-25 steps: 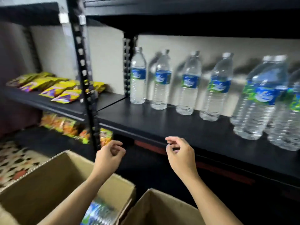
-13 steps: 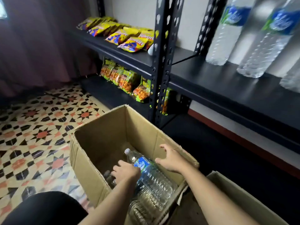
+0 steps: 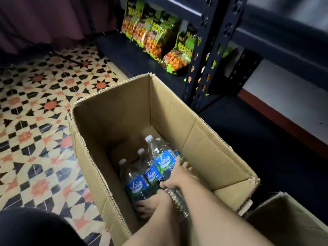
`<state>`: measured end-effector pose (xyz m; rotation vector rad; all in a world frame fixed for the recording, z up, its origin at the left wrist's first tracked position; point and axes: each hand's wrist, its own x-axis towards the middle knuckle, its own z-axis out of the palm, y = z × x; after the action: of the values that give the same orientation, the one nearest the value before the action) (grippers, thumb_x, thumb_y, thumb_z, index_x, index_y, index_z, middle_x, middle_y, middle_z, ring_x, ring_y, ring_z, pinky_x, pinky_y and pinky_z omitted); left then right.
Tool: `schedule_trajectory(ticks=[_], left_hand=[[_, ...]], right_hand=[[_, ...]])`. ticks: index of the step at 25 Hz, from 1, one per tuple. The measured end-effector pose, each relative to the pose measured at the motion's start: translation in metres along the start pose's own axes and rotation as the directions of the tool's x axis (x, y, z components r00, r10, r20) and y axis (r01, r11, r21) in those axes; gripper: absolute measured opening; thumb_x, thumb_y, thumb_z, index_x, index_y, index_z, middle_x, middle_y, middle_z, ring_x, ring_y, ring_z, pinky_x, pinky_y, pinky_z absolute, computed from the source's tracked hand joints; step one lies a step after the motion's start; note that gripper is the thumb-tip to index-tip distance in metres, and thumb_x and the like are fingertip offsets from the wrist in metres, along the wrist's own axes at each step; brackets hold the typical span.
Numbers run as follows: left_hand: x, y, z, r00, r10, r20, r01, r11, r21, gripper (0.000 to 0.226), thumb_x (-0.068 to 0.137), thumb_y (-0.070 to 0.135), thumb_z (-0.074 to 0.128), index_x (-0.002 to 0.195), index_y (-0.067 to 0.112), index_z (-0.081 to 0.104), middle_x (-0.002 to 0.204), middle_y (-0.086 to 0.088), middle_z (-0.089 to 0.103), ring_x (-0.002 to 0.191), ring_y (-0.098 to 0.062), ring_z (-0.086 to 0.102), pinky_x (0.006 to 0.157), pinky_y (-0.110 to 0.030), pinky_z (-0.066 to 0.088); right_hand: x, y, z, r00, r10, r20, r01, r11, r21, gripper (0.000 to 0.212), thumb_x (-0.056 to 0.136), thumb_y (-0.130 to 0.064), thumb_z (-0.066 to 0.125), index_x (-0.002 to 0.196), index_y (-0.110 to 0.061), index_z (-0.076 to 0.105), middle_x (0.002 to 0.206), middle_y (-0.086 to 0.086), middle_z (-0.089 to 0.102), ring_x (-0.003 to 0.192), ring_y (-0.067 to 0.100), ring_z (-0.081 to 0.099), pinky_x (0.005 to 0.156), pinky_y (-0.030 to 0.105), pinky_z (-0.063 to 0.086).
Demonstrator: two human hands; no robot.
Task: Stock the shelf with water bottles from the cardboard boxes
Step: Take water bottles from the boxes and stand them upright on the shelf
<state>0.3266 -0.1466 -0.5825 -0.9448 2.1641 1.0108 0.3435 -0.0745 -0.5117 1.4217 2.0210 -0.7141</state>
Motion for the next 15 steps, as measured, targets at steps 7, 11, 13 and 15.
schedule_trajectory(ticks=[7,11,13,15], left_hand=[[0.004,0.002,-0.004,0.987,0.156,0.036,-0.157,0.987,0.028,0.063,0.078,0.014,0.068,0.129,-0.016,0.046,0.125,-0.033,0.046,0.115,-0.042,0.047,0.098,-0.045,0.036],[0.010,0.009,0.002,0.955,0.266,0.129,-0.287,0.941,0.179,0.066,0.053,0.015,0.065,0.110,-0.019,0.064,0.112,-0.036,0.063,0.097,-0.048,0.066,0.086,-0.059,0.053],[0.011,0.000,-0.007,0.984,0.157,0.078,-0.167,0.976,0.139,0.070,0.070,0.007,0.071,0.133,-0.011,0.045,0.134,-0.031,0.047,0.120,-0.045,0.050,0.107,-0.050,0.035],[0.014,0.002,-0.013,0.998,0.042,0.048,-0.045,0.998,0.051,0.085,0.067,0.013,0.080,0.138,-0.002,0.035,0.142,-0.026,0.039,0.129,-0.041,0.041,0.111,-0.043,0.029]], right_hand=[[0.027,0.013,0.004,0.994,0.014,-0.110,-0.004,0.996,0.090,0.117,0.061,-0.046,0.089,0.147,-0.007,0.019,0.145,0.016,0.043,0.134,0.030,0.044,0.106,0.037,0.039],[0.030,0.019,0.001,0.998,0.002,-0.060,0.006,0.991,0.133,0.116,0.058,-0.045,0.090,0.145,-0.010,0.023,0.145,0.013,0.044,0.135,0.028,0.043,0.107,0.040,0.043],[0.029,0.020,0.000,0.998,0.002,-0.059,0.007,0.989,0.145,0.117,0.057,-0.045,0.090,0.145,-0.010,0.022,0.145,0.013,0.043,0.135,0.027,0.042,0.108,0.039,0.042],[0.027,0.019,0.001,0.998,0.000,-0.057,0.009,0.988,0.157,0.118,0.056,-0.045,0.090,0.146,-0.010,0.022,0.144,0.013,0.041,0.136,0.027,0.041,0.108,0.039,0.041]])
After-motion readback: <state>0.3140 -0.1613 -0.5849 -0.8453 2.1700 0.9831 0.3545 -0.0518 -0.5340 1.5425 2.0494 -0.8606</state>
